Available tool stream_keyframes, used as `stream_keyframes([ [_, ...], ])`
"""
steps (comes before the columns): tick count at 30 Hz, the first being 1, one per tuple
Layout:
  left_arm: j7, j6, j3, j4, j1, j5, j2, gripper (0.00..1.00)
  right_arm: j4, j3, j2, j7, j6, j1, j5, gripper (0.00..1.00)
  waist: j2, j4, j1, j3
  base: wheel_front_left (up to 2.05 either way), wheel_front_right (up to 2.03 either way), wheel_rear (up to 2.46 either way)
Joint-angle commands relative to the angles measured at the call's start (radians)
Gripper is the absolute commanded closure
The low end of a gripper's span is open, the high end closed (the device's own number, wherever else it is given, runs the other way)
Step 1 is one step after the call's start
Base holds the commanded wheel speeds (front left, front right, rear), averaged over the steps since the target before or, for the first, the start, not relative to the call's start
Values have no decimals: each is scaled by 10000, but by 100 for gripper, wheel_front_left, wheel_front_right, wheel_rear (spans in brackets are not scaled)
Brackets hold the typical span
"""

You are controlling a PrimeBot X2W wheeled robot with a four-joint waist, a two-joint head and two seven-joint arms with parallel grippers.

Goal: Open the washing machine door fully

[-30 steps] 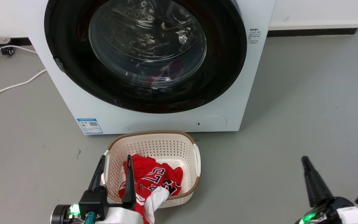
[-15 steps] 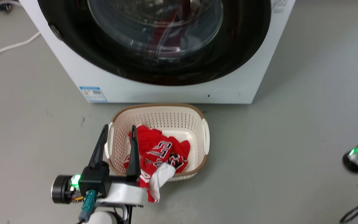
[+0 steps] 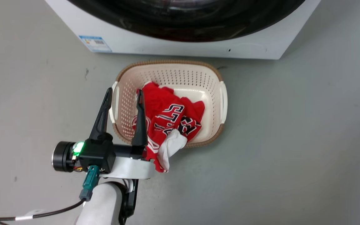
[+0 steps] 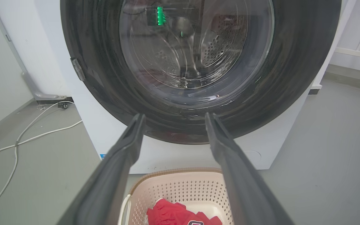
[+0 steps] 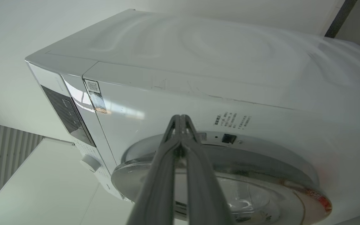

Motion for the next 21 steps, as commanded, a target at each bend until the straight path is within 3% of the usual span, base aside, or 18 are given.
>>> stream_keyframes([
  [1, -26, 45, -29, -40, -164, -25, 2, 0, 145, 98, -31, 106, -2, -272, 20, 100, 0, 189, -3, 341, 0, 0, 0],
  [11, -26, 239, -408, -115, -677, -251, 2, 0, 1831, 1297, -412, 900, -2, -2925, -607, 100, 0, 508, -3, 1120, 0, 0, 0],
  [21, -26, 313, -594, -136, -930, -361, 2, 0, 2834, 2518, -370, 1308, -3, -4277, -1698, 100, 0, 850, -3, 1553, 0, 0, 0],
])
